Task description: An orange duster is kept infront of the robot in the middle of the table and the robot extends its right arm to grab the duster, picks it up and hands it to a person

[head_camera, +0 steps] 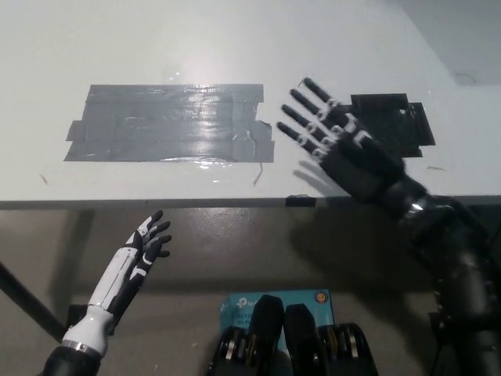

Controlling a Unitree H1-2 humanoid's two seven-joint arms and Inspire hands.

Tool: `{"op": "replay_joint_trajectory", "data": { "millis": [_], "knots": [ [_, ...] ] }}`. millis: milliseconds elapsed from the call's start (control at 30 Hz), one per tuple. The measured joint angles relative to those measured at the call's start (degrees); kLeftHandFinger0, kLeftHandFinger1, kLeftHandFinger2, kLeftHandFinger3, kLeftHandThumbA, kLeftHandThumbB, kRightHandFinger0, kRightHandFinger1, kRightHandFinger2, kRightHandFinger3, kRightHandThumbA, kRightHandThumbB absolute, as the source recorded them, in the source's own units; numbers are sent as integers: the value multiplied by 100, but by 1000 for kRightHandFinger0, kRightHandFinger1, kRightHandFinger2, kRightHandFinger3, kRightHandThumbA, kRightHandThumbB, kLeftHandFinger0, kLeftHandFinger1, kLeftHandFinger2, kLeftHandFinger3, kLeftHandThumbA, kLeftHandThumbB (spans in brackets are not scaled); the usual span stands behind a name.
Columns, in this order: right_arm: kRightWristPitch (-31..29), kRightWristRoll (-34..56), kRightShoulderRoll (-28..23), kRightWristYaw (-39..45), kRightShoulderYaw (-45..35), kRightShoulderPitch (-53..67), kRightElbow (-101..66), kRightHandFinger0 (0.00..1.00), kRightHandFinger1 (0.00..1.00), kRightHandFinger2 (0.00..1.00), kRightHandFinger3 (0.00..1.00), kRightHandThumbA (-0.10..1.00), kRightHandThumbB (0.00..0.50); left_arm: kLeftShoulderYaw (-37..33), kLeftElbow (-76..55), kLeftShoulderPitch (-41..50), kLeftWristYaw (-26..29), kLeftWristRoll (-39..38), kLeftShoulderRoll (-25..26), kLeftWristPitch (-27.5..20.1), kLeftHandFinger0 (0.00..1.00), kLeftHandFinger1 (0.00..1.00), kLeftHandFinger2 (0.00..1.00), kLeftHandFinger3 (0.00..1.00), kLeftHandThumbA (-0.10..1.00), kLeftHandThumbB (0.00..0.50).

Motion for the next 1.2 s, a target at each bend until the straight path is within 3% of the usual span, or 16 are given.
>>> {"op": "replay_joint_trajectory", "data": {
  "millis": [33, 200, 267, 333, 500, 567, 700, 867, 1200],
  "knots": [
    [-27, -48, -27, -7, 10, 41, -93, 1000, 1000, 1000, 1000, 1000, 383, 0, 4, 0, -1, 0, 0, 0, 821, 888, 940, 1000, 968, 129],
    [-260, -700, -256, -140, 122, 622, -972, 1000, 1000, 1000, 1000, 1000, 347, 0, 25, 3, -3, 0, -7, 6, 822, 889, 943, 1000, 975, 137],
    [-354, -930, -307, -184, 142, 860, -1214, 1000, 1000, 1000, 1000, 1000, 344, 0, 32, 3, -4, 0, -9, 6, 820, 891, 946, 1000, 980, 138],
    [-469, -1168, -353, -241, 156, 1109, -1435, 1000, 1000, 1000, 1000, 1000, 371, 0, 40, 3, -4, 0, -11, 6, 826, 901, 955, 1000, 991, 144],
    [-872, -1829, -482, -364, 162, 1852, -1897, 1000, 1000, 1000, 1000, 1000, 362, 0, 56, 5, -4, 0, -13, 5, 829, 907, 964, 1000, 998, 150],
    [-1030, -2018, -517, -392, 161, 2049, -1996, 1000, 1000, 1000, 1000, 1000, 296, 0, 59, 5, -4, 1, -13, 4, 837, 921, 983, 1000, 1000, 148],
    [-1354, -2373, -596, -424, 159, 2476, -2061, 1000, 1000, 1000, 1000, 1000, 296, 0, 66, 8, -4, 1, -15, 2, 841, 931, 997, 1000, 1000, 152],
    [-1807, -2886, -756, -439, 234, 2856, -2003, 1000, 1000, 1000, 1000, 1000, 250, 1, 86, 65, -3, 2, -18, -3, 932, 1000, 1000, 1000, 1000, 165],
    [-2509, -3840, -1053, -458, 648, 2861, -1740, 1000, 1000, 1000, 1000, 1000, 274, 8, 83, 213, 1, 4, -32, -54, 971, 1000, 1000, 1000, 1000, 172]
  ]
}}
